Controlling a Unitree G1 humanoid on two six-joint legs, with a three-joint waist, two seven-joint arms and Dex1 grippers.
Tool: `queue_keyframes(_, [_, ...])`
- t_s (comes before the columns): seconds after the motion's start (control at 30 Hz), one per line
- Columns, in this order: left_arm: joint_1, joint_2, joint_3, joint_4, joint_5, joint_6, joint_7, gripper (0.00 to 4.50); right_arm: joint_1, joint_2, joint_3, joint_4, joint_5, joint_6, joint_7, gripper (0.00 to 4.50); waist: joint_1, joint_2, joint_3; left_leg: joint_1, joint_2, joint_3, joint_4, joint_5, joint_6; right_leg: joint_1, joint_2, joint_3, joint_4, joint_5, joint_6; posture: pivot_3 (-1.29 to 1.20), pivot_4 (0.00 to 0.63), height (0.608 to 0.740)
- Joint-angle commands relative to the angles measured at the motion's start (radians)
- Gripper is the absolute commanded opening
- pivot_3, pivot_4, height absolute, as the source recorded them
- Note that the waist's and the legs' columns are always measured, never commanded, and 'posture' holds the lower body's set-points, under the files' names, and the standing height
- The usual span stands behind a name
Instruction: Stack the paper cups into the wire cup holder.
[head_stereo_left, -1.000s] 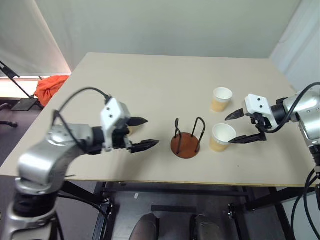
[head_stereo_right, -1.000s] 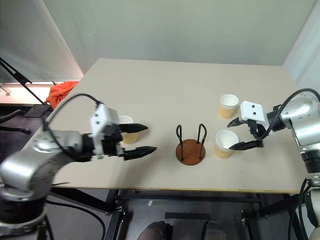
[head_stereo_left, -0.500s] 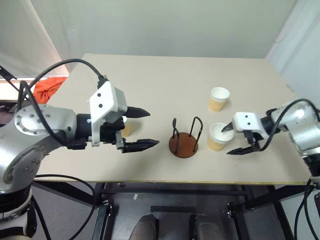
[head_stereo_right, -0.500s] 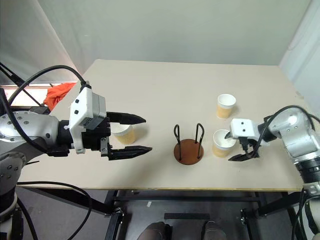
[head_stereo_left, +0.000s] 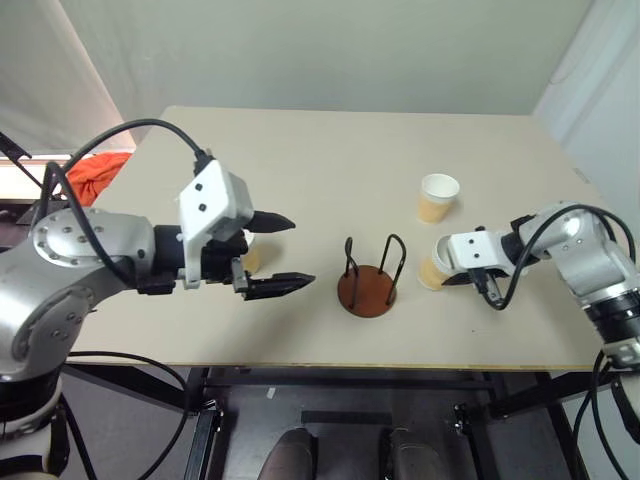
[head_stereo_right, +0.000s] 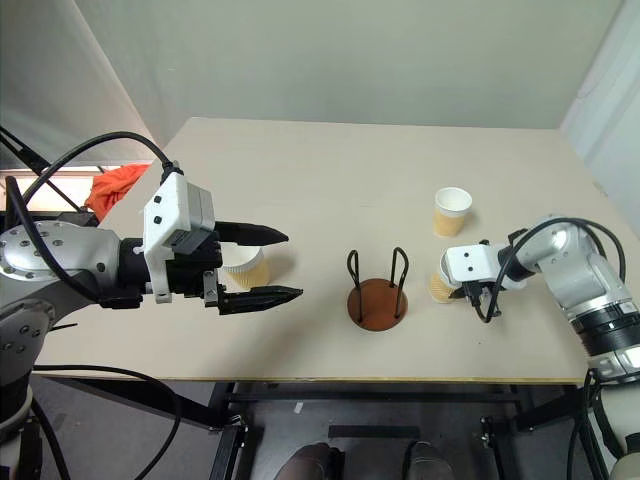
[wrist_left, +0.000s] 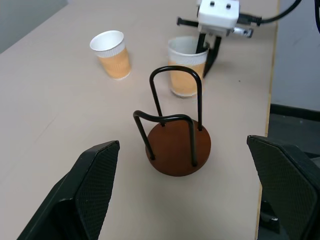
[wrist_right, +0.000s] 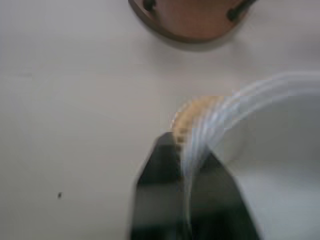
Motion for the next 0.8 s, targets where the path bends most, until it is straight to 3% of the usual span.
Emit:
queue_keyframes(0.03, [0.011, 0.027, 0.068, 0.012, -0.013, -0.033, -0.013, 4.50, -0.071, -0.075, -0.019, -0.067, 0.212, 0.022, 0.106, 0.02, 0.000, 0.000, 0.000, 0.000, 0.000, 0.000, -0.001, 0.000, -0.001, 0.000, 0.000, 0.000, 0.000, 0.000, 0.000, 0.00, 0.150, 0.740])
queue_keyframes(0.13, [0.033, 0.048, 0.113, 0.032, -0.020, -0.048, -0.034, 4.50, -0.196, -0.123, 0.014, -0.055, 0.383, 0.035, 0.111, 0.02, -0.001, 0.000, 0.000, -0.001, 0.000, 0.001, -0.004, 0.004, -0.007, -0.002, 0.000, 0.000, -0.001, -0.003, -0.001, 0.00, 0.150, 0.740])
queue_keyframes(0.3, [0.053, 0.065, 0.102, 0.051, -0.003, -0.079, -0.039, 4.50, -0.469, -0.064, 0.046, 0.016, 0.582, 0.036, 0.111, 0.02, -0.010, 0.000, 0.000, 0.001, 0.000, 0.002, -0.013, 0.008, -0.010, -0.006, 0.001, 0.001, 0.000, -0.007, -0.005, 0.00, 0.150, 0.740])
queue_keyframes(0.4, [0.045, 0.050, 0.076, 0.050, 0.000, -0.089, -0.025, 4.50, -0.499, -0.043, 0.138, -0.056, 0.671, 0.019, 0.111, 0.02, -0.009, 0.000, 0.000, 0.000, 0.004, 0.000, -0.015, 0.008, -0.012, -0.008, 0.004, 0.000, 0.002, -0.011, -0.010, 0.00, 0.150, 0.740])
queue_keyframes(0.6, [0.054, 0.039, 0.081, 0.017, -0.022, -0.084, 0.000, 4.50, -0.478, 0.026, 0.273, 0.018, 0.500, -0.142, 0.111, 0.02, -0.006, -0.001, 0.000, 0.000, 0.007, -0.002, -0.014, 0.005, -0.014, -0.009, 0.007, 0.000, 0.006, -0.013, -0.017, 0.00, 0.150, 0.740])
queue_keyframes(0.8, [0.100, 0.051, 0.119, -0.018, -0.045, -0.074, 0.023, 4.50, -0.506, 0.038, 0.330, 0.092, 0.443, -0.248, 0.111, 0.02, -0.006, -0.001, 0.000, 0.000, 0.007, -0.001, -0.013, 0.001, -0.015, -0.011, 0.006, -0.001, 0.009, -0.012, -0.018, 0.00, 0.150, 0.740])
